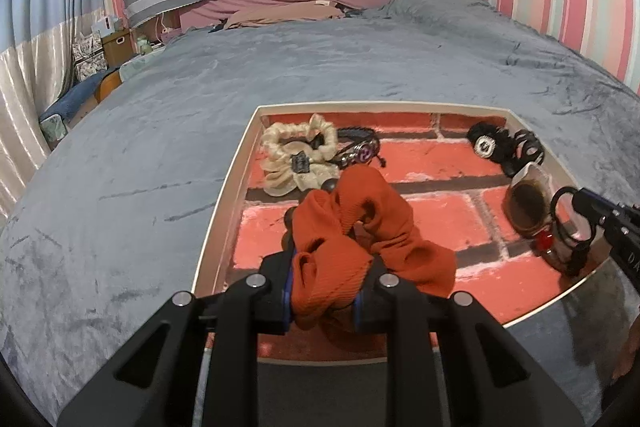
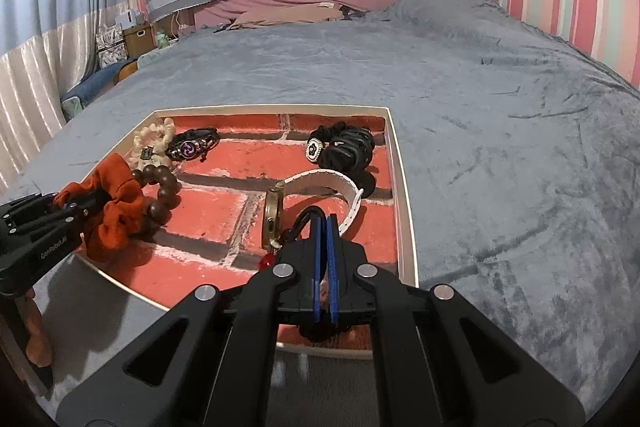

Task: Organize jewelry
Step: 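Carry the scrunchie and hair tie over the tray and lower them inside, then open both tools and lift them away from the tray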

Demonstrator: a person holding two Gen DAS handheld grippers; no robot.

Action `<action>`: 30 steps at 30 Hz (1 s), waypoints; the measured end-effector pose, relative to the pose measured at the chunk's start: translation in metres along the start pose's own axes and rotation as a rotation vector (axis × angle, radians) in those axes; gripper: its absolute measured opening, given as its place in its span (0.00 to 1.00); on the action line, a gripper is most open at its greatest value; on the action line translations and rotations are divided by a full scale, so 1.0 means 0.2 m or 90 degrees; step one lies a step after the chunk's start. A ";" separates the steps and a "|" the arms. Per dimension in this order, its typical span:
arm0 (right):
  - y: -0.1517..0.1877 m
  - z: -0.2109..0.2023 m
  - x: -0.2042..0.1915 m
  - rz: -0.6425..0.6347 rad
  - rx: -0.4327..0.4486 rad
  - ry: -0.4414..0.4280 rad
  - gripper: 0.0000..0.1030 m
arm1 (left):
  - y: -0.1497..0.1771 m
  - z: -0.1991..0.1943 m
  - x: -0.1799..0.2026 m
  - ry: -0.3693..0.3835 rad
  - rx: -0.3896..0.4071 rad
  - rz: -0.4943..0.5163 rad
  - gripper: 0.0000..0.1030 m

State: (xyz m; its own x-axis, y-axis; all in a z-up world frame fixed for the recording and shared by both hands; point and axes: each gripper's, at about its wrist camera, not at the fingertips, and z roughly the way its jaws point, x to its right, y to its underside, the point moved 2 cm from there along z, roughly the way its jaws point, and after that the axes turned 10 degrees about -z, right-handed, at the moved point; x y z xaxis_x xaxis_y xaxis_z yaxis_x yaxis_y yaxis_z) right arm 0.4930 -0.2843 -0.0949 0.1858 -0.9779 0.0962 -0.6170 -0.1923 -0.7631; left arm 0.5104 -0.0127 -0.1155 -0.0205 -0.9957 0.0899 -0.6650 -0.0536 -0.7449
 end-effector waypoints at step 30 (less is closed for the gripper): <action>0.05 0.04 0.02 -0.005 -0.036 0.014 0.64 | 0.05 -0.06 -0.08 -0.022 -0.001 -0.019 0.75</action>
State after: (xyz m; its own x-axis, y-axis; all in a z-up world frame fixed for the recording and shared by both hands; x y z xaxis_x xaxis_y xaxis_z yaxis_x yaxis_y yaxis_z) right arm 0.4935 -0.2891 -0.1064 0.1746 -0.9776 0.1172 -0.6574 -0.2044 -0.7253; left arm 0.4957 0.0041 -0.1159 0.0252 -0.9958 0.0885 -0.6657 -0.0827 -0.7416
